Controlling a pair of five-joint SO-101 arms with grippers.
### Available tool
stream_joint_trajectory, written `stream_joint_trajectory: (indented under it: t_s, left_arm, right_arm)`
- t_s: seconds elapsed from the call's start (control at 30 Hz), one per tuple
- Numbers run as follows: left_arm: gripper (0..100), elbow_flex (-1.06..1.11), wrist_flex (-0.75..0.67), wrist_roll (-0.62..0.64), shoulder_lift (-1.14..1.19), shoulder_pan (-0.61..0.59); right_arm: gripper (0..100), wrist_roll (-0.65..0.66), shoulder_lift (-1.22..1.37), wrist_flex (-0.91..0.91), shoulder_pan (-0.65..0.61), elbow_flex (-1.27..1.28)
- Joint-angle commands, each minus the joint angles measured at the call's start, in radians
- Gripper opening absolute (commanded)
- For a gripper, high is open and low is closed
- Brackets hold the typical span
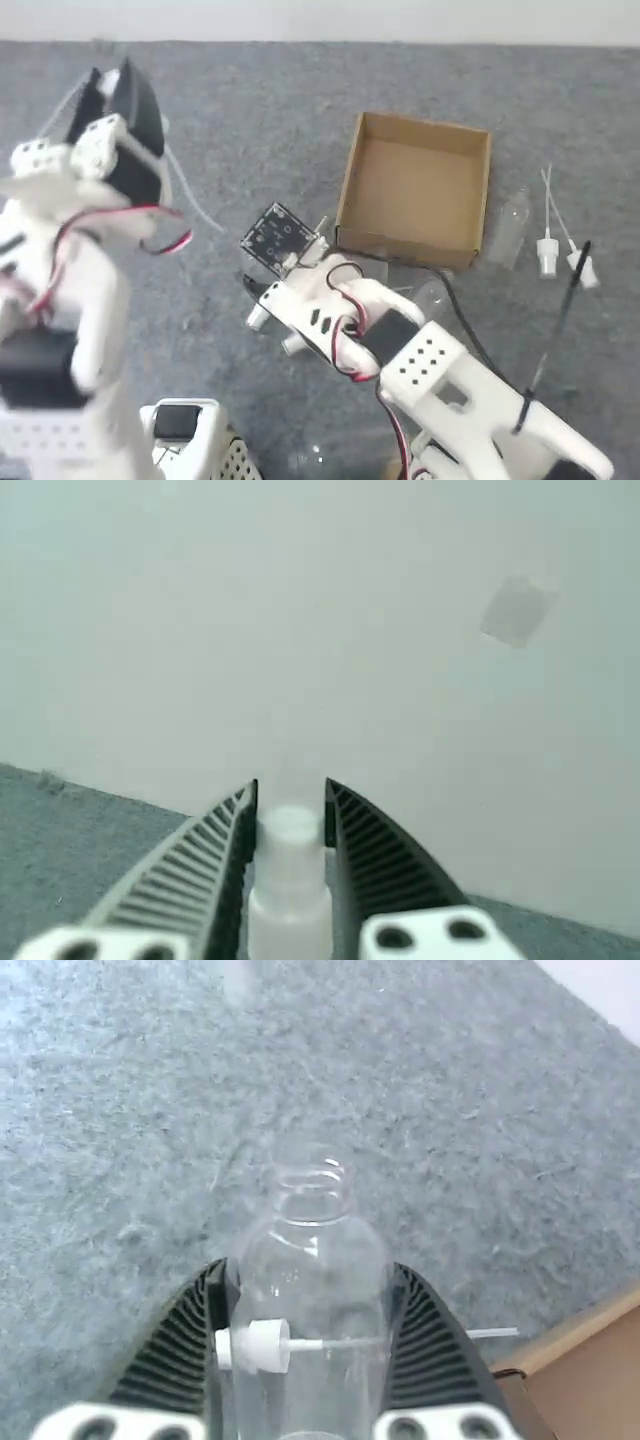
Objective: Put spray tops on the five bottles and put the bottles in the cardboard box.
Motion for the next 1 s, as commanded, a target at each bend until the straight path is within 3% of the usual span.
stream_joint_trajectory:
  t_s: [0.0, 0.1, 0.33, 0.67, 0.87, 0.97]
  left_arm:
    - [1, -0.007, -0.035, 0.025, 0.064, 0.003]
    - [1, -0.007, -0.037, 0.026, 0.094, 0.006]
    - [1, -0.001, 0.011, 0.026, 0.114, 0.141]
    - [1, 0.189, -0.023, 0.023, 0.104, 0.13]
    - [1, 0.337, -0.023, 0.011, -0.028, 0.133]
    - [1, 0.446, -0.031, -0.08, -0.135, 0.17]
  right_arm:
    - [0.6, -0.018, -0.154, -0.047, -0.005, 0.026]
    - [0.6, -0.018, -0.223, -0.045, -0.005, 0.061]
    - [0.6, -0.018, -0.266, -0.038, -0.004, 0.104]
    - [0.6, -0.012, -0.268, -0.038, 0.001, 0.118]
    - [0.6, -0.011, -0.269, -0.039, -0.004, 0.17]
    - [0.6, -0.011, -0.269, -0.051, -0.001, 0.17]
